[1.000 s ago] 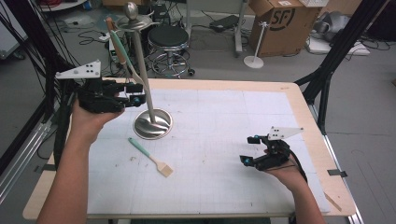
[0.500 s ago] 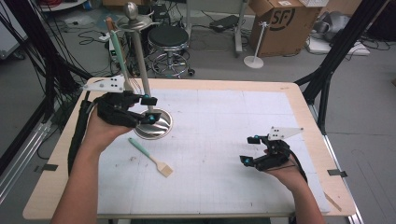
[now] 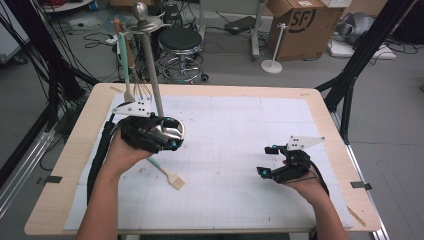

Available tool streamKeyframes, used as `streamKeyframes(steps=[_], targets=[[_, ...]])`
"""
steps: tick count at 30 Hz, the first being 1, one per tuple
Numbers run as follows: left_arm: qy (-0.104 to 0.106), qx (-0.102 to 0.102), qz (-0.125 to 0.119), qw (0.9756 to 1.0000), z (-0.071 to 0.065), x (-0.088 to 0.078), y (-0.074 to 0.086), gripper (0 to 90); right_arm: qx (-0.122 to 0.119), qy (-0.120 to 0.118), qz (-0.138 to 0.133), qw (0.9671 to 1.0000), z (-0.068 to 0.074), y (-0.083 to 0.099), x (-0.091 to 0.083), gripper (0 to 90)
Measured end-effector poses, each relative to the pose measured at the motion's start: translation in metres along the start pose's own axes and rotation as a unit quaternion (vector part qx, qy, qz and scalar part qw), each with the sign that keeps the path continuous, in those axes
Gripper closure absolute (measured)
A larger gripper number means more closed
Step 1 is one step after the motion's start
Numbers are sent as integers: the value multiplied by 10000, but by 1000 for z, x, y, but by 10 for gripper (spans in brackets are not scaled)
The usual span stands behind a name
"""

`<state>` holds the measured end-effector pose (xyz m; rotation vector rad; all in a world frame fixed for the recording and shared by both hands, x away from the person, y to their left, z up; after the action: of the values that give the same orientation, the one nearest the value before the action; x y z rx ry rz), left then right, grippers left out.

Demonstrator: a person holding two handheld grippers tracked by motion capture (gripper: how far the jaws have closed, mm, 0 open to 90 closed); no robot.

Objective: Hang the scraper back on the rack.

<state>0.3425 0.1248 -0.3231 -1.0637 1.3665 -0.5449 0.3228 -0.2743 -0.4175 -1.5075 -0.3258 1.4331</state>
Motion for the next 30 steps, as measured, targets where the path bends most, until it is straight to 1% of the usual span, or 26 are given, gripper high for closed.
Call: streamKeyframes(steps=[5,7,12,13,15,16,18,20,23,25,30], targets=[[10,-53,-17,10000,0,6,9,303,-19,-11,16,10000,0,0,0,111],[30,-50,24,10000,0,7,12,291,-22,-11,19,10000,0,0,0,111],[49,-109,5,9999,-2,14,20,276,20,-9,14,10000,0,0,1,111],[59,-124,-4,9999,-2,15,22,274,-22,-5,32,10000,0,0,1,111],[68,-126,-18,9999,-2,18,25,268,-9,-3,39,10000,0,0,1,111],[78,-153,-10,9999,-2,19,26,266,-14,-4,37,10000,0,0,2,111],[55,-140,30,9999,-1,19,27,254,-32,-3,37,10000,0,0,2,111],[64,-151,4,9999,-2,19,27,242,-14,-9,48,10000,0,0,1,111],[2,-139,24,9999,-2,20,27,206,1,-7,41,10000,0,0,1,111],[-39,-132,-13,9999,-2,19,27,182,-30,-2,49,10000,0,0,2,111],[-91,-143,-59,9998,-2,18,26,125,-10,-11,38,10000,0,0,2,111]])
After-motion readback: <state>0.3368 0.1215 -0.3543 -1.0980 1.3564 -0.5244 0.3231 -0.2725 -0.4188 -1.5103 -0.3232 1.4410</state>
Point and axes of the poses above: each handheld gripper's, and its own axes: x roughly forward along the jaws, y roughly out of its underside, z roughly to its left, the point moved 3 cm from there along x, roughly forward along the jaws, and after that the axes turned 10 degrees about z, right-handed, at the moved point
